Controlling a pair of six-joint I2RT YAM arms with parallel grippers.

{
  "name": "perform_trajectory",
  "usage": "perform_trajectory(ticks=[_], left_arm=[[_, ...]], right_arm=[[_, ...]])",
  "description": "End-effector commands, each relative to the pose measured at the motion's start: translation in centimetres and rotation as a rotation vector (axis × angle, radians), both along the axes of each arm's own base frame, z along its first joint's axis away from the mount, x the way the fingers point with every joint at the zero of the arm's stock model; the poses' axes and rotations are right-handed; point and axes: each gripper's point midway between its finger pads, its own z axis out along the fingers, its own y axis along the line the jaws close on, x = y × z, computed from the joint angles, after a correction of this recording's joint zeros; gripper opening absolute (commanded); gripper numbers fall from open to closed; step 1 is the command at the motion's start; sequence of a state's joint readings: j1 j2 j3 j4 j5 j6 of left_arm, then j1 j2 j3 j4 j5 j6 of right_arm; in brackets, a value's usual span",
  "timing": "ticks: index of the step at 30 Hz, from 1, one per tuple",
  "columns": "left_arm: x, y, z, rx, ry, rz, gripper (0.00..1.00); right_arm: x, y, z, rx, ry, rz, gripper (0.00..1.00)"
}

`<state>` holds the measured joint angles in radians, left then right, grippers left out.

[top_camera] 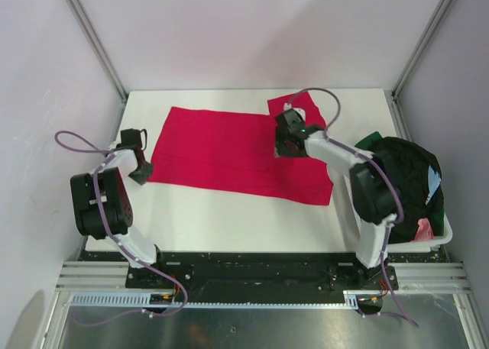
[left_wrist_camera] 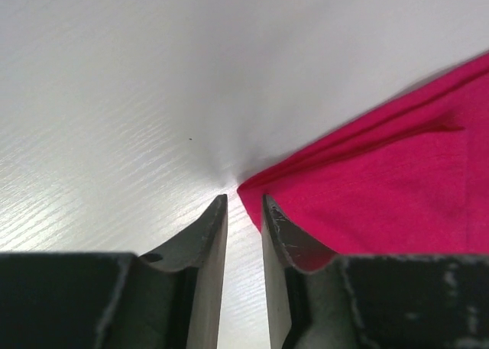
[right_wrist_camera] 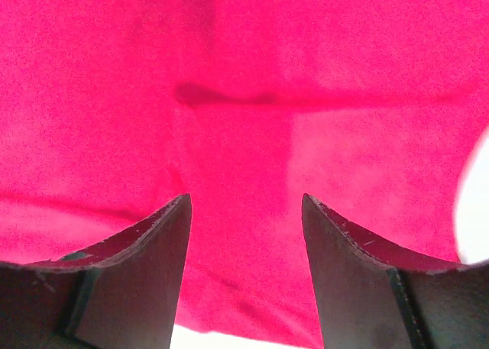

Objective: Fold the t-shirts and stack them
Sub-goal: Fold the flattened tshirt in 1/3 of the way, then grap the side of the flattened tshirt furthest away from the robot with both arms

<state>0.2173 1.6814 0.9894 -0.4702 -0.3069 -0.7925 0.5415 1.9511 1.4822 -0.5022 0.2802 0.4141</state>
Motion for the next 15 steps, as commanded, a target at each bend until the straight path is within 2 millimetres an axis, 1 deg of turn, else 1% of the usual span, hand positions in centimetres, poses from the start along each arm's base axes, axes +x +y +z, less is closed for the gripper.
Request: perform_trajectory(ticks=[1, 3, 5, 7, 9, 10, 12, 15], left_arm=[[0.8, 0.5, 3.7, 0.03, -0.094, -0.018, 0.3], [0.8, 0.4, 4.4, 0.03, -0.115, -0.019, 0.31], [0.7, 0.3, 4.8, 0.025, -0.133, -0.019, 0.31], [0.6, 0.0, 5.1, 0.016, -0.146, -0.021, 0.31], [0.4, -0.2, 5.3, 0.01, -0.153, -0.023, 0.32], [0.4, -0.2, 5.4, 0.008, -0.158, -0.025, 0.32], [0.2, -0.3, 5.5, 0.007, -0.161, -0.03, 0.32], [-0.2, -0.4, 5.4, 0.008, -0.156, -0.039, 0.34]], right_arm=[[-3.5, -3.4, 4.8, 0.094, -0.063, -0.117, 0.62], [-6.1, -4.9, 4.4, 0.107, -0.039, -0.151, 0.58], [-8.6, -6.5, 3.7, 0.12, -0.021, -0.186, 0.51], [-10.6, -8.2, 3.0, 0.136, -0.012, -0.229, 0.41], [-12.0, -9.6, 2.5, 0.155, -0.009, -0.264, 0.31], [-12.6, -10.1, 2.2, 0.164, -0.006, -0.275, 0.28], [-13.5, -10.8, 1.6, 0.169, 0.003, -0.292, 0.26], [-14.5, -11.2, 0.9, 0.164, 0.021, -0.303, 0.25]])
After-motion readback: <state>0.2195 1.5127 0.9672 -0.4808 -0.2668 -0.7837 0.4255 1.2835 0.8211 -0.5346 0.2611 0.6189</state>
